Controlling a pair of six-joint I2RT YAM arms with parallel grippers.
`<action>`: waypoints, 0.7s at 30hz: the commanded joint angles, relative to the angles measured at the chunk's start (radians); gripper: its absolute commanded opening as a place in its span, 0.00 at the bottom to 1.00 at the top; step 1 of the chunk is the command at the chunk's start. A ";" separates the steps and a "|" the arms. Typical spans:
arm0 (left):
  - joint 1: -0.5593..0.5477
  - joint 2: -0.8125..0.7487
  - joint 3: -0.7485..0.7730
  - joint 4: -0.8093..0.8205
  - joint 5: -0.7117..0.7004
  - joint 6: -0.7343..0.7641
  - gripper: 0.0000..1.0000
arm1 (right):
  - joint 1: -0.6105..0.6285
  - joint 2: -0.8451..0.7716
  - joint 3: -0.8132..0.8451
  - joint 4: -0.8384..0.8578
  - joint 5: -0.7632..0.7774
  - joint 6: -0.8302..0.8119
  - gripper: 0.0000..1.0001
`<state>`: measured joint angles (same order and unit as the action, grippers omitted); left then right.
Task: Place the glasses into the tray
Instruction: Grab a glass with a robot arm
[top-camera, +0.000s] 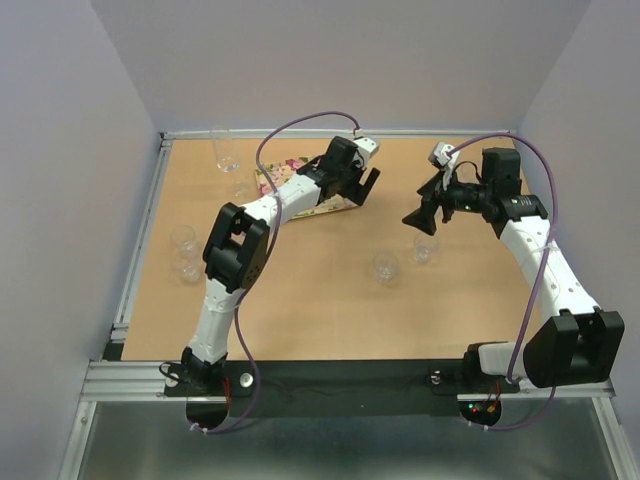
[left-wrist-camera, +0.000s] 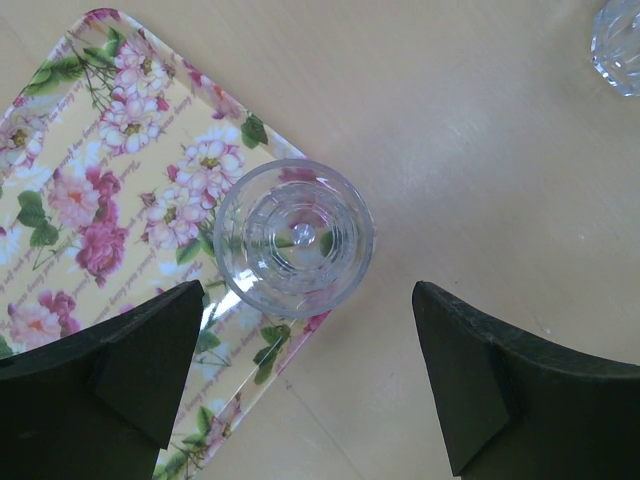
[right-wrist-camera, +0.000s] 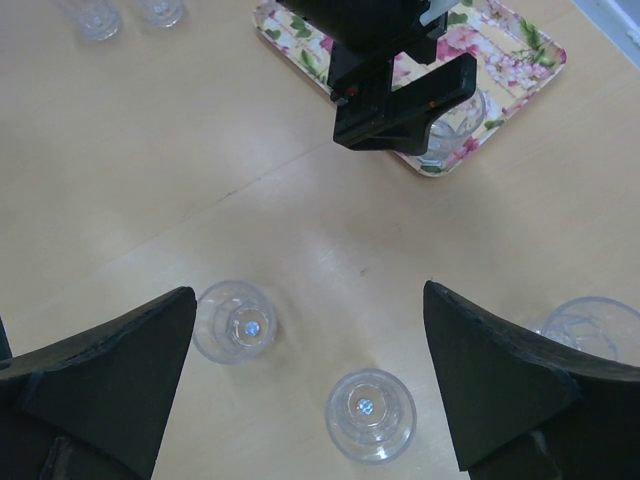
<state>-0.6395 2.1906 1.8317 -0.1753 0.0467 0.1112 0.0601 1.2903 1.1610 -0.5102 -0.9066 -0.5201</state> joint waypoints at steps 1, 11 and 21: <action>-0.006 -0.006 0.038 0.030 -0.030 -0.005 0.97 | -0.008 -0.002 -0.018 0.035 -0.029 -0.004 1.00; -0.003 0.095 0.170 -0.013 -0.094 -0.034 0.97 | -0.017 0.000 -0.020 0.033 -0.043 0.000 1.00; 0.000 0.153 0.247 -0.033 -0.113 -0.050 0.78 | -0.026 -0.005 -0.020 0.035 -0.052 0.002 1.00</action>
<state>-0.6403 2.3619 2.0102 -0.2188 -0.0448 0.0700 0.0452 1.2903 1.1606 -0.5102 -0.9283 -0.5198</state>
